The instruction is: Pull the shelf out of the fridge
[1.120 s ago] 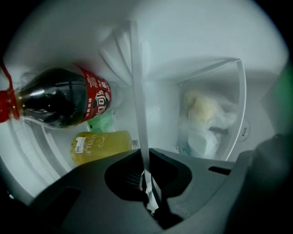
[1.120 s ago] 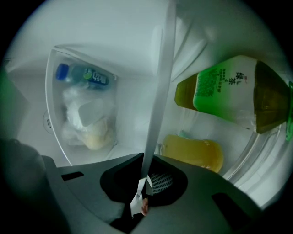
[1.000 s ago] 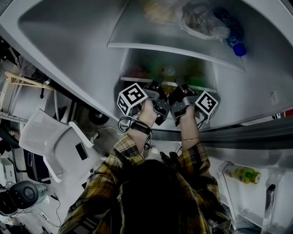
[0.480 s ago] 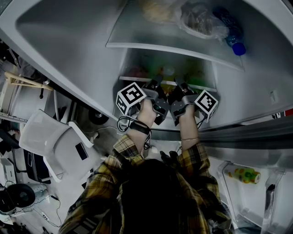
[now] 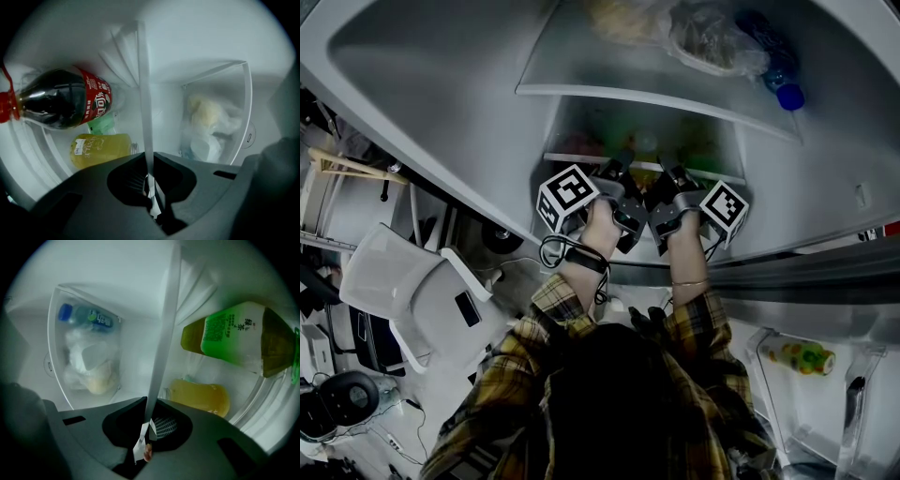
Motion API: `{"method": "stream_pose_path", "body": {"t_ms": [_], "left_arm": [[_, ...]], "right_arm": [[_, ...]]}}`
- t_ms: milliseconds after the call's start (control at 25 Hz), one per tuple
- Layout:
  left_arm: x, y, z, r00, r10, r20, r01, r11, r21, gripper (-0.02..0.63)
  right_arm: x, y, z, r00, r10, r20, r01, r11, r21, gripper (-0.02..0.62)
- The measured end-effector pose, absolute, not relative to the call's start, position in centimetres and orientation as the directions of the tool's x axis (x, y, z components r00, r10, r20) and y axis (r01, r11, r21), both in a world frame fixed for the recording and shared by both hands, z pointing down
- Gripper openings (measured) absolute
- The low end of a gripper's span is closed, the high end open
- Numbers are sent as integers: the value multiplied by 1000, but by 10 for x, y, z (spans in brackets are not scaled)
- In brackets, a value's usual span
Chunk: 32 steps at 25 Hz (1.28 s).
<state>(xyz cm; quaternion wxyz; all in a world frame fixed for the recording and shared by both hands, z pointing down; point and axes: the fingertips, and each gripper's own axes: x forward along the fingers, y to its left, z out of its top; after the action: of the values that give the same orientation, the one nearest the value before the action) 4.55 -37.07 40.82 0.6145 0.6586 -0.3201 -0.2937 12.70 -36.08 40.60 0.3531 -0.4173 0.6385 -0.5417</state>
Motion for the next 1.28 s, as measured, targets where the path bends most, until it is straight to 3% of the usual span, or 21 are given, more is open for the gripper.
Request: {"method": "stream_pose_path", "body": {"t_ms": [1280], "left_arm": [[29,-299,405,610,-792,-22,-57,-71,996,26]], "right_arm": [[110,-289,404,-421,-906,-32,-172,114,-979,44]]}}
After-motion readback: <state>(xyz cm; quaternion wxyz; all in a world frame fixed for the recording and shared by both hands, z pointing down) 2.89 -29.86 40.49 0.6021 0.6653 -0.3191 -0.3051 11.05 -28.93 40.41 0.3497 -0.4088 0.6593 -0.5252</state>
